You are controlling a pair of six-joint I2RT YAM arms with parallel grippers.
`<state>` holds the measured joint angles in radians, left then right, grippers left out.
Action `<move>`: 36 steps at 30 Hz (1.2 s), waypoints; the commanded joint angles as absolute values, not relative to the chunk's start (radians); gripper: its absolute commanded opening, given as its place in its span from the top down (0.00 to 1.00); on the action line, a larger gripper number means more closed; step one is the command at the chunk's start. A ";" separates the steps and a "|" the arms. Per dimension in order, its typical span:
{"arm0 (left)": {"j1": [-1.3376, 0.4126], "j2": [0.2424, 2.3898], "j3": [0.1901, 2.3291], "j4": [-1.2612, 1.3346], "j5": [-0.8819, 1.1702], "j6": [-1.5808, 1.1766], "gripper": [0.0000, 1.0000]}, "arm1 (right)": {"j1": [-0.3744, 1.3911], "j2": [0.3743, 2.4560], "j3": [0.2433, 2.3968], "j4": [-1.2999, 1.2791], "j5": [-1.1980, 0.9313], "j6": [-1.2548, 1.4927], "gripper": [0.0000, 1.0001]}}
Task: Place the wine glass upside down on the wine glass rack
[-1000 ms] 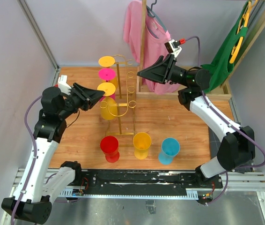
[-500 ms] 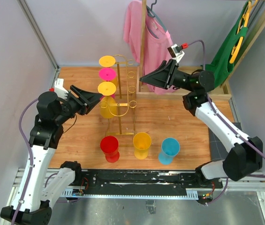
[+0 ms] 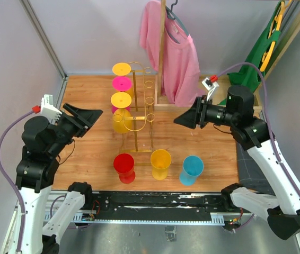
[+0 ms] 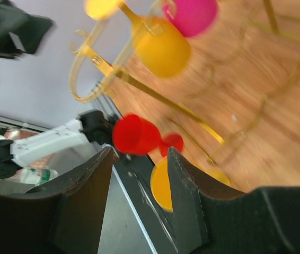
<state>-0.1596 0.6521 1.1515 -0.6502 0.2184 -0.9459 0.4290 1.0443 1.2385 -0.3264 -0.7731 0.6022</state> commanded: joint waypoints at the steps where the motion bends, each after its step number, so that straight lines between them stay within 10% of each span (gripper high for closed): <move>1: -0.167 0.632 1.183 -0.710 0.131 -0.869 0.47 | 0.439 0.974 1.234 -0.765 -0.568 0.376 0.53; 17: -0.176 0.602 1.119 -0.710 0.102 -0.843 0.48 | 0.639 0.880 1.149 -1.263 -0.178 0.421 0.57; 36: -0.186 0.632 1.092 -0.669 0.131 -0.842 0.48 | 0.643 0.962 1.029 -1.161 -0.119 0.388 0.56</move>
<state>-0.1745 0.6250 1.0935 -0.7040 0.1291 -0.8570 0.6243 0.9428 1.0401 -1.2068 -0.1364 0.4065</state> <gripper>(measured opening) 0.524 0.435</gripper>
